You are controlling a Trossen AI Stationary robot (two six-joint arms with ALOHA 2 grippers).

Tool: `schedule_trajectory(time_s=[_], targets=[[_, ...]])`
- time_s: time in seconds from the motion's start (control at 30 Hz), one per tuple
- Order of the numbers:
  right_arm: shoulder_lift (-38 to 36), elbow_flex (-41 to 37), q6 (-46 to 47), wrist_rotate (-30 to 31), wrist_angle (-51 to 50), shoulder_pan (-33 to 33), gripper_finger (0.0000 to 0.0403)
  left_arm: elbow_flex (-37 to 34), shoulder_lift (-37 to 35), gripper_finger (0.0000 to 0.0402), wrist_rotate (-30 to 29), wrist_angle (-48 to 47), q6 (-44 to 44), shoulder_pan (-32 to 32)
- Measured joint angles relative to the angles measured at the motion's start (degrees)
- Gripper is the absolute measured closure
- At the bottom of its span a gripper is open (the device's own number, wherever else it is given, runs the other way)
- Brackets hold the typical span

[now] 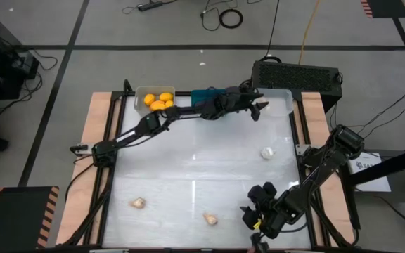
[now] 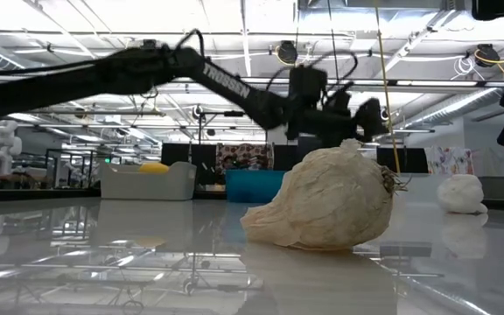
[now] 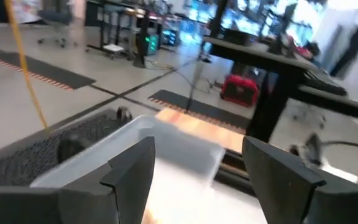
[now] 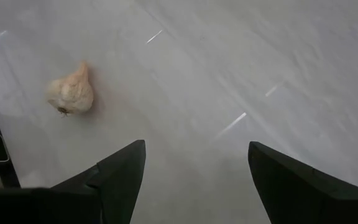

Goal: Sort produce into baskets
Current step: Put the middle bottom garlic into the transparent bin

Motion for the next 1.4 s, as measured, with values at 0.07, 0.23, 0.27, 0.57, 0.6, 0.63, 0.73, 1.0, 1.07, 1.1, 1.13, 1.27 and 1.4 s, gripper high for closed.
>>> schedule_trajectory(time_s=[0.07,0.23,0.27,0.57,0.6,0.63,0.73,1.0,1.07,1.1,1.13,1.27,1.4], targets=[[0.0,0.0,-0.15,-0.01,-0.24,-0.28,0.0126,0.0,-2.73,0.0152,1.98,-5.21,3.04,-0.04],[-0.07,0.01,-2.2,-0.42,0.12,-0.66,0.0126,0.04,-10.91,0.0152,3.03,-28.7,7.46,-0.37],[-0.04,0.0,-2.83,-1.02,-0.02,-0.69,0.0126,0.05,-12.17,0.0153,3.03,-34.0,9.04,-0.37],[-0.04,0.0,-12.7,-3.46,-0.02,-1.22,0.0126,0.04,-23.61,0.0153,4.74,-76.48,18.66,-2.8],[-0.04,0.0,-13.71,-3.58,0.29,-1.5,0.0126,0.04,-24.43,0.0153,4.93,-80.7,18.64,-3.65],[-0.04,0.0,-14.52,-4.27,0.62,-1.78,0.0126,0.04,-25.11,0.0153,5.04,-84.89,18.64,-4.54],[-0.04,0.0,-15.89,-7.87,1.02,-2.52,0.0126,-0.06,-27.34,0.0153,5.55,-97.57,17.3,-7.94],[-0.04,0.0,-16.21,-16.83,1.43,-2.0,0.0126,-0.35,-30.22,0.0153,6.08,-109.01,13.44,-27.02],[-0.04,0.0,-16.12,-17.2,1.45,-1.09,0.0126,-0.28,-30.47,0.0153,5.34,-107.44,14.23,-32.26],[-0.04,0.0,-16.19,-17.51,1.33,-0.72,0.0126,-0.28,-30.46,0.0153,4.12,-106.53,13.98,-34.84],[-0.04,0.0,-16.4,-18.12,1.23,-0.52,0.0126,-0.31,-30.28,0.0153,2.71,-105.17,13.0,-37.37],[-0.26,0.0,-18.26,-18.26,0.76,-0.7,0.0126,-0.31,-28.18,0.0153,-2.99,-98.25,10.82,-45.37],[-0.55,0.0,-18.76,-18.09,0.76,-1.57,0.0126,-0.31,-25.47,0.0153,-10.1,-92.43,11.62,-51.35]])
